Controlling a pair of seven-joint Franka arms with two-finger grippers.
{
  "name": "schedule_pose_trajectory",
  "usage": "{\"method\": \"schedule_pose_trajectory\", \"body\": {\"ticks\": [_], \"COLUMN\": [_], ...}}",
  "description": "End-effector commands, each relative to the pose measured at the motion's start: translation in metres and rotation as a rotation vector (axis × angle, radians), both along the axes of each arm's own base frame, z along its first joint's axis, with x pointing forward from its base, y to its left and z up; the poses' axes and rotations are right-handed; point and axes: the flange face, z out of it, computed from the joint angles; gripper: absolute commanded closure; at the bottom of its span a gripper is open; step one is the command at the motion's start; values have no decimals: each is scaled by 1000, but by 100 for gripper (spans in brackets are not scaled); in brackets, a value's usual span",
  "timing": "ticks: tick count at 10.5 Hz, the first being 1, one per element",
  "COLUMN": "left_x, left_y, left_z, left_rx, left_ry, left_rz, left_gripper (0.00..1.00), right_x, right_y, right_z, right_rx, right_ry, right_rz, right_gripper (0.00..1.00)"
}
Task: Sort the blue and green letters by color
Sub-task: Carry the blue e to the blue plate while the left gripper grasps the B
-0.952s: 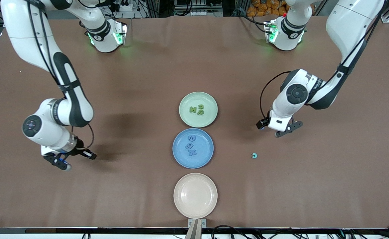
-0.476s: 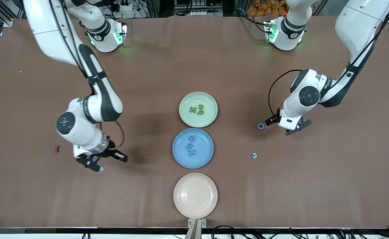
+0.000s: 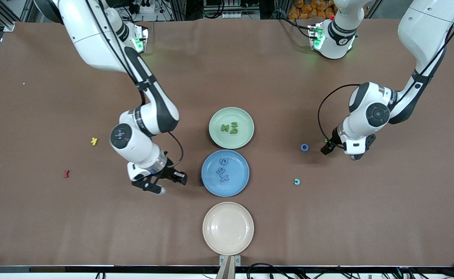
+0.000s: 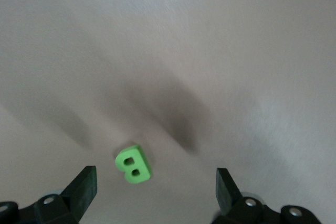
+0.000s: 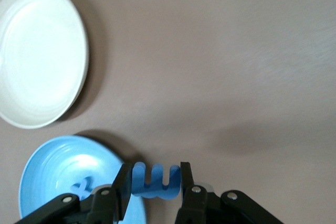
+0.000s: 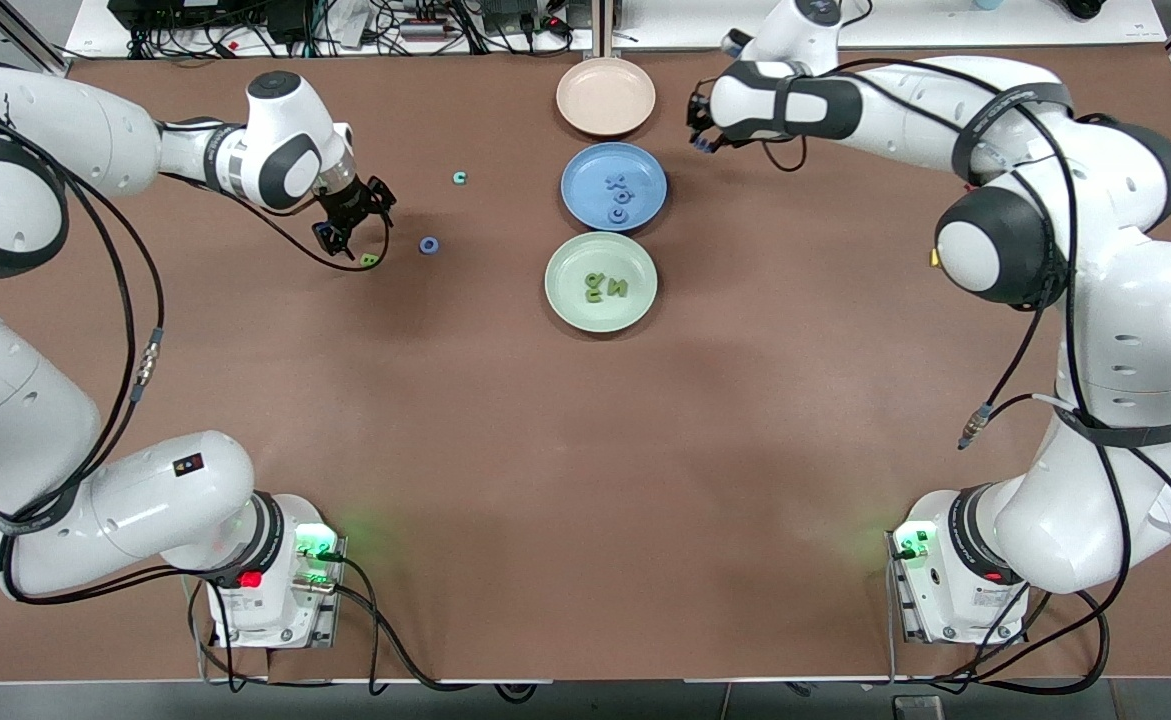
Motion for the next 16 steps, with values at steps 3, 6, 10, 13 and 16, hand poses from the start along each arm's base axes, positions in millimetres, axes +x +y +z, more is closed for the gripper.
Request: {"method": "schedule_pose_trajectory", "body": {"ticks": [3,6,10,13,16], "left_x": [-11,-17,-11,-13,-13], "left_y": [-9,-16,-7,-7,-7], "left_z": [0,-16,-31,-38,-35], "left_rx": [8,7,44,61,64], "left_ry": [-10,14,-43,-48,-56], "left_rz": [199,215,267,267,266], "left_gripper": [0,0,0,0,0], "right_x": [-17,-37,-45,-32,-7], "right_y": [72,116,128,101,48], "right_z": [-13,-14,-13,-19,-18], "right_rx": [50,67,70,-2,-110], "right_ry": [-1,-20,18,20,40], "right_rz": [86,135,69,81,100], "right_gripper": [73,73,0,0,0]}}
